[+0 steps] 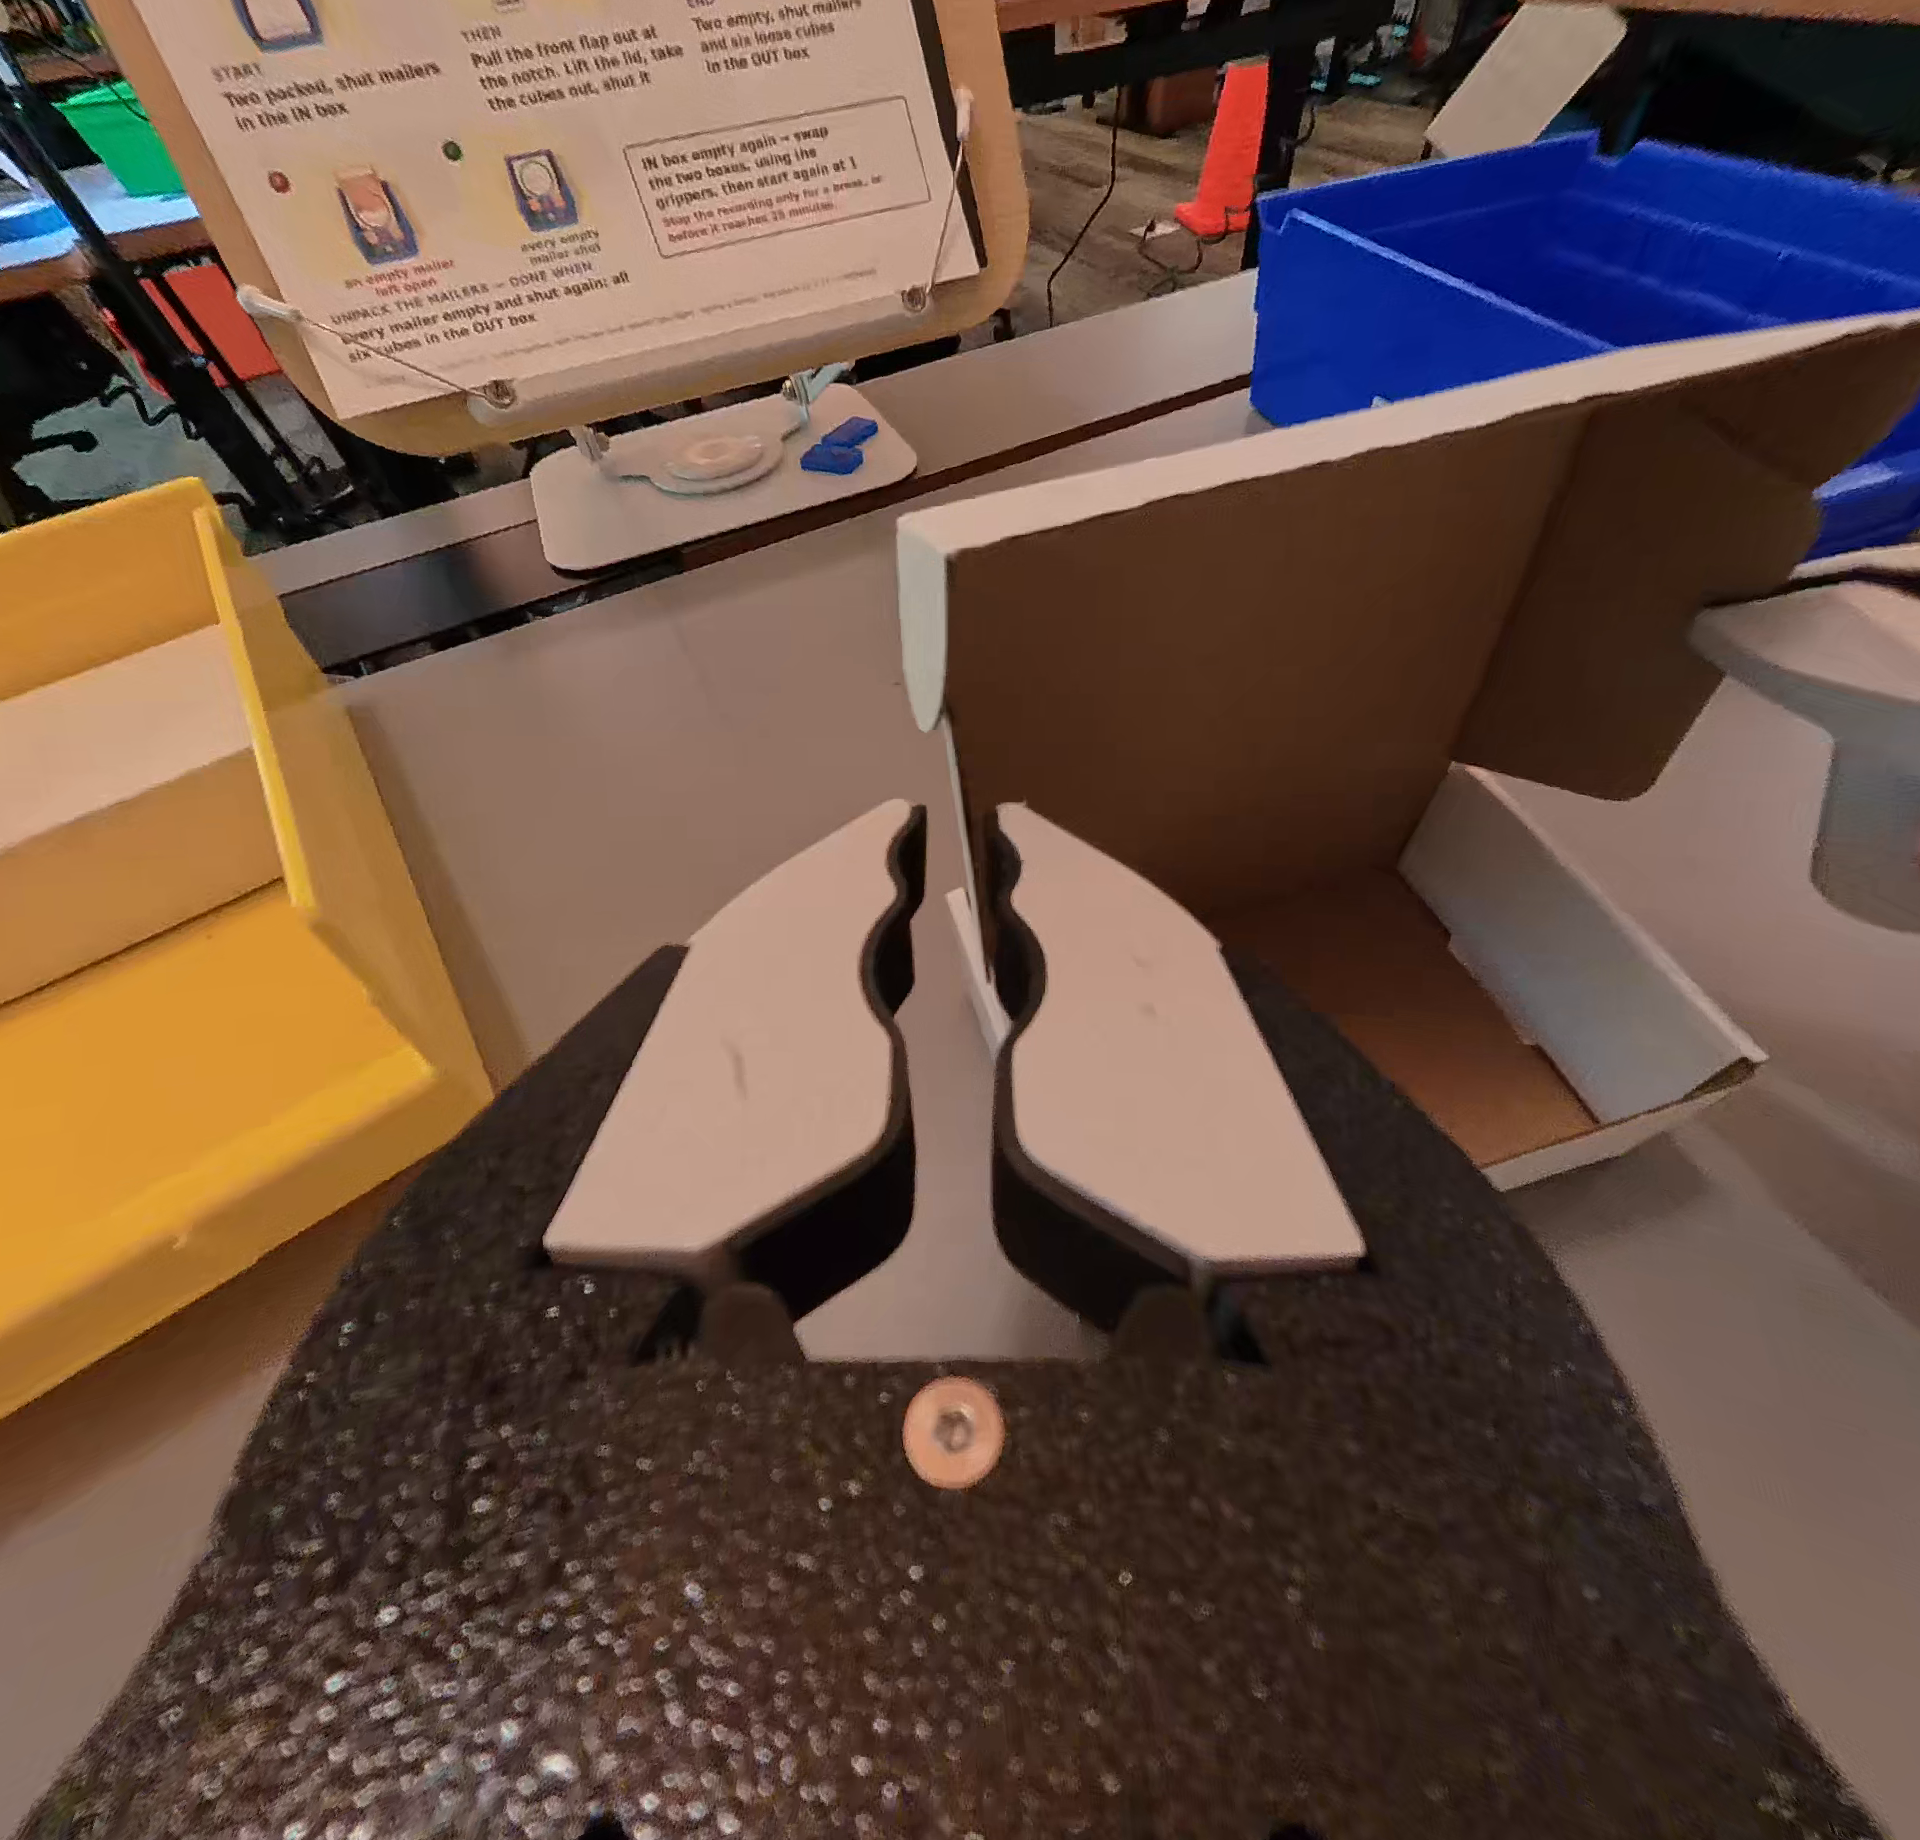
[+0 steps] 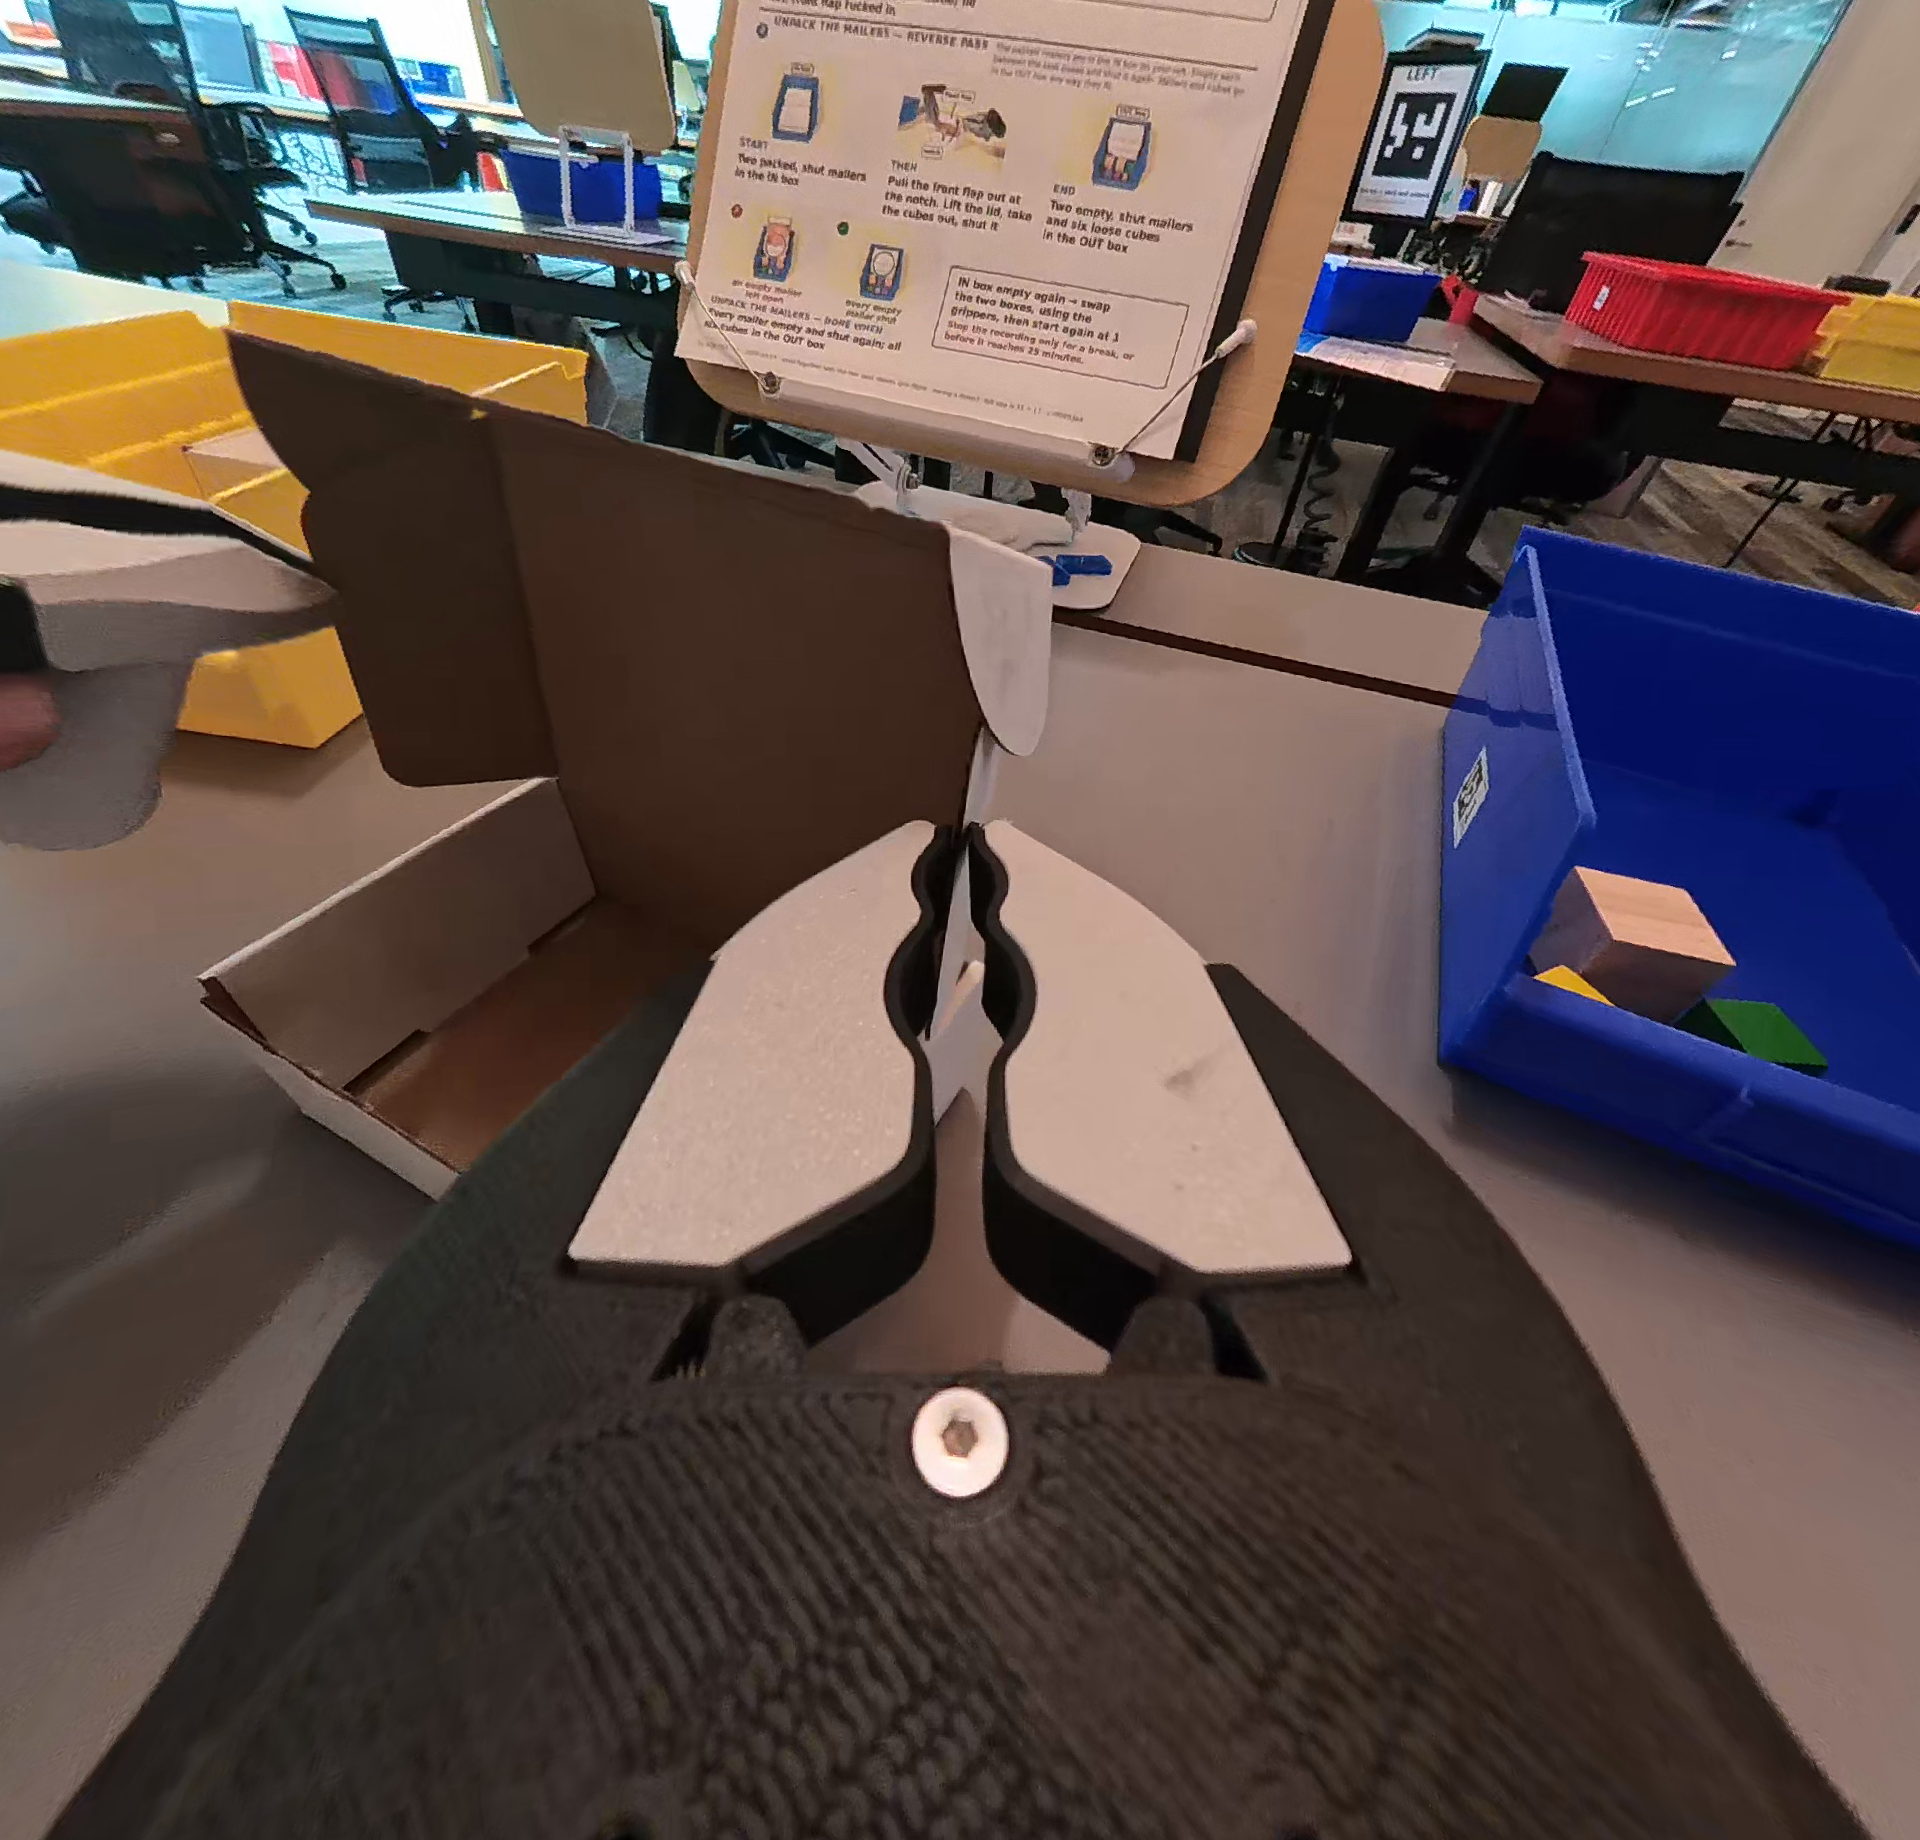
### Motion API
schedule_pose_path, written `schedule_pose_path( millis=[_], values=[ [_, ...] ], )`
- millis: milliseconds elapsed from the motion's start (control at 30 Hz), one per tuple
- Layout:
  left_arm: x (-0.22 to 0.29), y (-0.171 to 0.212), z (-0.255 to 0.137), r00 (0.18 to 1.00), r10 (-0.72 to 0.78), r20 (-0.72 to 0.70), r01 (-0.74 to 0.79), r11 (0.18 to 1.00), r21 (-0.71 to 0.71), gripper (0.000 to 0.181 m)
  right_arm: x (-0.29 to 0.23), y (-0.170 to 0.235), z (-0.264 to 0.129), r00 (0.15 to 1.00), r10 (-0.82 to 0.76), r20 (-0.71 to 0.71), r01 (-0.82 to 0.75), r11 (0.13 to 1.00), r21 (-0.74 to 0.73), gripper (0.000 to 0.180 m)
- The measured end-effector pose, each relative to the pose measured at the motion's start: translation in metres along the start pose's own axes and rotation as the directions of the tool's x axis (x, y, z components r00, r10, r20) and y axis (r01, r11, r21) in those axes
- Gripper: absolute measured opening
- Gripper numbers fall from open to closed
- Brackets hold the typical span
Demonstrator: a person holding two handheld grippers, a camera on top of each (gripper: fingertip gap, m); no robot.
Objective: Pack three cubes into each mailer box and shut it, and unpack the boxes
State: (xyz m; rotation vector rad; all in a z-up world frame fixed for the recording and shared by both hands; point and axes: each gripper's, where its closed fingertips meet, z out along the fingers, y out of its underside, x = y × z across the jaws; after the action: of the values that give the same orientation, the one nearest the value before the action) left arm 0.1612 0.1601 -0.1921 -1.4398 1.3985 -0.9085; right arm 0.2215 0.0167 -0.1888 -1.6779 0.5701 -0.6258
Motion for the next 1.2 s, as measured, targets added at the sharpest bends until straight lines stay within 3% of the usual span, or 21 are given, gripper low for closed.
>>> schedule_pose_path(
  millis=[700,967,1200],
  values=[
    [0.017,-0.006,-0.004,0.991,0.017,0.132,-0.031,0.994,0.106,0.002,0.008,-0.015,-0.001,0.999,-0.05,-0.019,0.051,0.997,0.056,0.003],
    [0.034,0.023,-0.022,0.995,-0.044,0.09,0.035,0.995,0.098,0.003,-0.012,0.008,-0.017,0.997,-0.051,-0.052,0.056,0.994,0.095,0.004],
    [0.044,0.056,-0.036,0.998,-0.054,0.038,0.054,0.999,-0.005,0.001,-0.026,0.042,-0.04,0.991,-0.133,0.028,0.133,0.991,0.005,0.003]
  ],
)
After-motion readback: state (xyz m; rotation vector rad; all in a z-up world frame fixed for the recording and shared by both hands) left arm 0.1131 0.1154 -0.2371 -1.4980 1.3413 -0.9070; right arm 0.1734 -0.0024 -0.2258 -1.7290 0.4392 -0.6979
